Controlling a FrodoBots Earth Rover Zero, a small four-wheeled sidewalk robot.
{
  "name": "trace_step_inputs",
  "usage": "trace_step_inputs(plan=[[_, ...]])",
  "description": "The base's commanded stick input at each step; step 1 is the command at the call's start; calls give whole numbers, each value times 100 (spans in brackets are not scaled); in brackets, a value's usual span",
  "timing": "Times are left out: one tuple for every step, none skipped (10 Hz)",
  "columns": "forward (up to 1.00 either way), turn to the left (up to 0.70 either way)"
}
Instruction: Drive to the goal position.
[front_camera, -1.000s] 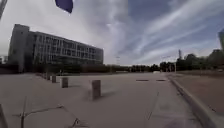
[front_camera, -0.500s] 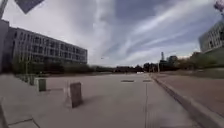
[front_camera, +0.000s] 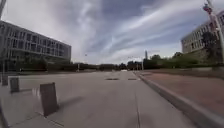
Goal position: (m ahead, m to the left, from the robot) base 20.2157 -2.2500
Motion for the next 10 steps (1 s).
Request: trace_step_inputs(plan=[[85,0],[85,0],[85,0],[85,0],[85,0],[85,0],[85,-7],[85,-31],[85,-4],[85,0]])
